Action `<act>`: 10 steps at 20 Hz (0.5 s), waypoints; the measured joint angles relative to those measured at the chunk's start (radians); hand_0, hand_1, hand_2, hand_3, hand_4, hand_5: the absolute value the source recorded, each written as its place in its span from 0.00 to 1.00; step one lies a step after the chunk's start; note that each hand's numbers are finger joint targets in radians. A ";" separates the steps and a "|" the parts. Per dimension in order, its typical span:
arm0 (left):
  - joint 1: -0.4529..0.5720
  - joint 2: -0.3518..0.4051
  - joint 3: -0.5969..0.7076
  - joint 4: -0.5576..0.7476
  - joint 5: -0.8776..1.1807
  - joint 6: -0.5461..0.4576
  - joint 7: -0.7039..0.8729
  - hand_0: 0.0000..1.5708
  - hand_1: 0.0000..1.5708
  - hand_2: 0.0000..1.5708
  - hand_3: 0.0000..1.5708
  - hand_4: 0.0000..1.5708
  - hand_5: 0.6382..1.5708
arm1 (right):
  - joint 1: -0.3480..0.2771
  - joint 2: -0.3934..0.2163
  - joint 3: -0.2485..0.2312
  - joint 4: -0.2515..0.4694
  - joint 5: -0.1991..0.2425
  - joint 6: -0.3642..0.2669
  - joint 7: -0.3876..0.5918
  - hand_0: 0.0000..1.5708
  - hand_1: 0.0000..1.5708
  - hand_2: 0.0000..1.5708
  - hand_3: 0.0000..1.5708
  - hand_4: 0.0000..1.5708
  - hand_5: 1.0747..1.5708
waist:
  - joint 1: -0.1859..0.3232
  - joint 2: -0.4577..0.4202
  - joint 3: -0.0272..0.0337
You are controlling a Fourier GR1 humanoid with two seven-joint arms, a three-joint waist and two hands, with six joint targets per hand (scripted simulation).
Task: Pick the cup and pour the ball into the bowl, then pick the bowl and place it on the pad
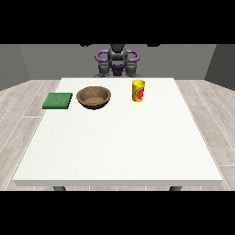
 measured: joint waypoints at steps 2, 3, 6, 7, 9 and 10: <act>-0.043 0.009 0.016 0.002 0.010 0.002 -0.002 0.00 0.00 0.00 0.00 0.00 0.99 | -0.041 0.004 0.002 -0.006 0.016 -0.027 0.005 0.00 0.00 0.24 0.33 0.52 0.99 | -0.001 0.036 0.0001; -0.065 0.017 0.023 0.006 0.014 0.000 -0.001 0.00 0.00 0.00 0.00 0.00 0.99 | -0.060 0.001 -0.012 -0.008 0.015 -0.021 0.009 0.00 0.00 0.21 0.34 0.51 0.99 | -0.003 0.055 0.0001; -0.099 0.019 0.029 0.033 0.006 0.004 -0.040 0.00 0.00 0.00 0.00 0.00 0.99 | -0.105 0.004 -0.026 -0.001 0.026 -0.033 0.004 0.00 0.00 0.23 0.36 0.50 0.99 | -0.005 0.105 0.0003; -0.096 0.013 0.019 0.042 -0.005 0.003 -0.065 0.00 0.00 0.00 0.00 0.00 0.99 | -0.125 0.004 -0.034 0.009 0.033 -0.035 0.009 0.00 0.00 0.26 0.45 0.50 0.99 | -0.002 0.123 0.0004; -0.085 -0.001 0.001 0.061 -0.025 -0.006 -0.125 0.00 0.00 0.00 0.00 0.00 0.97 | -0.154 0.003 -0.050 0.032 0.044 -0.036 -0.007 0.00 0.00 0.27 0.47 0.47 1.00 | 0.005 0.168 0.0002; -0.089 -0.002 0.002 0.080 -0.036 -0.005 -0.157 0.00 0.00 0.00 0.00 0.00 0.97 | -0.164 0.005 -0.045 0.040 0.055 -0.038 -0.020 0.00 0.00 0.28 0.44 0.46 1.00 | 0.001 0.191 0.0004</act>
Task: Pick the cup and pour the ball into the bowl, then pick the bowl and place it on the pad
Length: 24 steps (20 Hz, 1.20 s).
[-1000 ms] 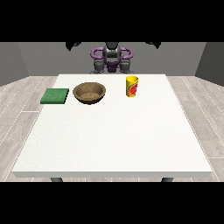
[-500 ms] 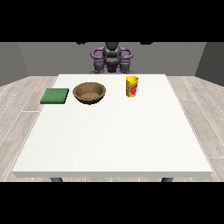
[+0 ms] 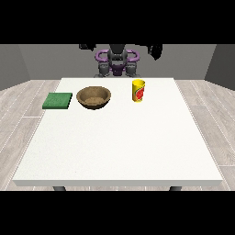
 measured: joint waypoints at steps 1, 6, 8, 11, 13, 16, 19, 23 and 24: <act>0.008 -0.008 -0.016 0.014 -0.009 0.008 -0.031 0.00 0.00 0.00 0.00 0.00 0.98 | -0.009 -0.003 -0.005 0.012 0.003 0.005 -0.008 0.00 0.00 0.28 0.45 0.45 1.00 | -0.002 0.017 -0.0001; 0.052 -0.023 -0.037 0.067 -0.038 -0.015 -0.166 0.00 0.00 0.00 0.00 0.00 0.97 | -0.055 -0.072 -0.121 0.066 -0.030 0.054 -0.066 0.00 0.00 0.25 0.43 0.44 1.00 | 0.007 0.096 -0.0001; 0.082 -0.029 -0.068 0.093 -0.051 -0.008 -0.232 0.00 0.00 0.00 0.00 0.00 0.96 | -0.073 -0.092 -0.153 0.101 -0.028 0.061 -0.087 0.00 0.00 0.26 0.40 0.42 0.99 | 0.016 0.115 -0.0001; 0.077 -0.018 -0.056 0.154 -0.055 -0.028 -0.289 0.00 0.00 0.00 0.00 0.00 0.96 | -0.102 -0.123 -0.201 0.154 -0.036 0.084 -0.111 0.00 0.00 0.22 0.34 0.42 0.99 | 0.024 0.136 0.0000; 0.075 -0.015 -0.044 0.200 -0.057 -0.036 -0.338 0.00 0.00 0.00 0.00 0.00 0.96 | -0.119 -0.143 -0.229 0.183 -0.042 0.098 -0.115 0.00 0.00 0.24 0.36 0.42 0.99 | 0.025 0.145 -0.0001; 0.051 -0.015 -0.031 0.290 -0.073 -0.032 -0.394 0.00 0.00 0.00 0.00 0.00 0.97 | -0.147 -0.158 -0.254 0.223 -0.051 0.119 -0.124 0.00 0.00 0.27 0.38 0.41 0.99 | 0.019 0.145 0.0000; 0.039 -0.021 -0.031 0.381 -0.084 -0.017 -0.460 0.00 0.00 0.00 0.00 0.00 0.96 | -0.168 -0.169 -0.271 0.251 -0.052 0.133 -0.126 0.00 0.00 0.26 0.38 0.42 0.99 | 0.012 0.136 0.0000; 0.002 -0.009 -0.003 0.481 -0.083 -0.023 -0.517 0.00 0.00 0.00 0.00 0.00 0.96 | -0.178 -0.184 -0.294 0.285 -0.058 0.154 -0.140 0.00 0.00 0.26 0.37 0.41 0.98 | 0.000 0.131 -0.0002; -0.003 -0.011 0.003 0.509 -0.086 -0.018 -0.536 0.00 0.00 0.00 0.00 0.00 0.96 | -0.171 -0.186 -0.295 0.288 -0.062 0.167 -0.145 0.00 0.00 0.24 0.38 0.41 0.99 | -0.008 0.129 -0.0001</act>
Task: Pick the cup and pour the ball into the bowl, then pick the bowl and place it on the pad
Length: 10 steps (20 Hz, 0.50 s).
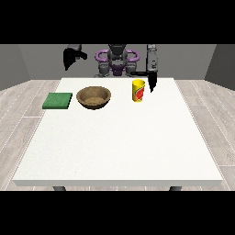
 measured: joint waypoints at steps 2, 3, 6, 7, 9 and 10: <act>-0.037 0.012 0.018 0.044 0.004 -0.002 -0.013 0.00 0.00 0.00 0.00 0.00 0.95 | -0.014 -0.010 -0.017 0.016 -0.010 0.012 -0.002 0.00 0.00 0.22 0.36 0.41 0.99 | -0.006 0.003 0.0002; -0.040 0.006 0.021 0.069 0.001 0.003 -0.032 0.00 0.00 0.00 0.00 0.00 0.95 | -0.011 -0.011 -0.021 0.019 -0.011 0.015 -0.011 0.00 0.00 0.23 0.35 0.41 0.99 | -0.010 0.002 0.0001; -0.063 0.000 0.036 0.148 0.001 0.020 -0.090 0.00 0.00 0.00 0.00 0.00 0.95 | -0.002 -0.012 -0.016 0.014 -0.013 0.036 -0.018 0.00 0.00 0.22 0.33 0.40 0.99 | -0.033 0.006 0.0000; -0.079 0.005 0.042 0.168 0.002 0.017 -0.096 0.00 0.00 0.00 0.00 0.00 0.96 | -0.008 -0.020 -0.025 0.023 -0.016 0.042 -0.019 0.00 0.00 0.25 0.35 0.40 0.99 | -0.032 0.009 -0.0001; -0.106 0.012 0.060 0.216 0.008 0.015 -0.129 0.00 0.00 0.00 0.00 0.00 0.96 | -0.012 -0.027 -0.033 0.025 -0.022 0.054 -0.028 0.00 0.00 0.24 0.35 0.40 0.99 | -0.043 0.025 0.0000; -0.117 0.017 0.069 0.238 0.014 0.007 -0.148 0.00 0.00 0.00 0.00 0.00 0.96 | -0.019 -0.034 -0.041 0.027 -0.025 0.059 -0.032 0.00 0.00 0.23 0.35 0.39 0.99 | -0.045 0.035 0.0000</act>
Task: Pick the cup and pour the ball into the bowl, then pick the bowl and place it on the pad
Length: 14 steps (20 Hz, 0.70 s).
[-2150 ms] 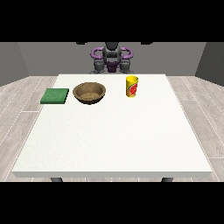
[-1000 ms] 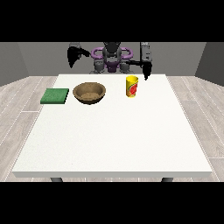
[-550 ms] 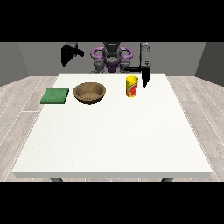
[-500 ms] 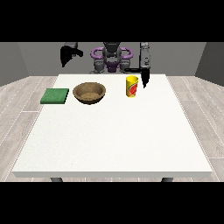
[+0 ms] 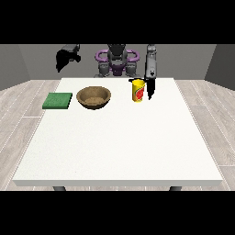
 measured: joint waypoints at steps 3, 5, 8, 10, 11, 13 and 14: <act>-0.029 0.006 0.010 0.051 0.000 -0.002 -0.027 0.00 0.00 0.00 0.00 0.00 0.96 | -0.006 -0.006 -0.018 0.018 -0.012 0.013 -0.026 0.00 0.00 0.19 0.35 0.39 0.99 | -0.001 0.012 0.0002; -0.044 0.009 0.018 0.086 0.000 0.000 -0.048 0.00 0.00 0.00 0.00 0.00 0.96 | 0.003 -0.004 -0.014 0.021 -0.004 0.014 -0.034 0.00 0.00 0.21 0.31 0.40 0.99 | -0.006 0.014 0.0000; -0.066 0.004 0.029 0.129 -0.006 0.032 -0.085 0.77 0.77 0.83 0.71 0.83 0.38 | 0.007 -0.009 -0.018 0.016 -0.010 0.025 -0.034 0.00 0.00 0.25 0.32 0.39 1.00 | -0.025 0.022 0.0000; -0.047 0.007 0.006 0.142 -0.054 0.081 -0.132 0.82 0.82 1.00 1.00 0.80 0.64 | -0.005 -0.020 -0.027 0.017 -0.019 0.034 -0.022 0.00 0.00 0.25 0.42 0.38 1.00 | -0.029 0.023 0.0002; -0.042 0.007 0.000 0.148 -0.067 0.097 -0.147 0.83 0.83 1.00 1.00 0.80 0.65 | -0.007 -0.033 -0.040 0.024 -0.029 0.045 -0.023 0.00 0.00 0.25 0.43 0.37 1.00 | -0.028 0.023 -0.0001; -0.042 -0.001 -0.003 0.165 -0.086 0.129 -0.186 0.84 0.84 1.00 1.00 0.81 0.63 | -0.010 -0.047 -0.053 0.027 -0.034 0.052 -0.025 0.00 0.00 0.25 0.43 0.37 1.00 | -0.031 0.028 0.0008; -0.050 -0.001 -0.004 0.169 -0.090 0.138 -0.186 0.84 0.84 1.00 1.00 0.82 0.61 | -0.010 -0.058 -0.067 0.042 -0.040 0.060 -0.033 0.00 0.00 0.24 0.44 0.36 1.00 | -0.026 0.027 0.0007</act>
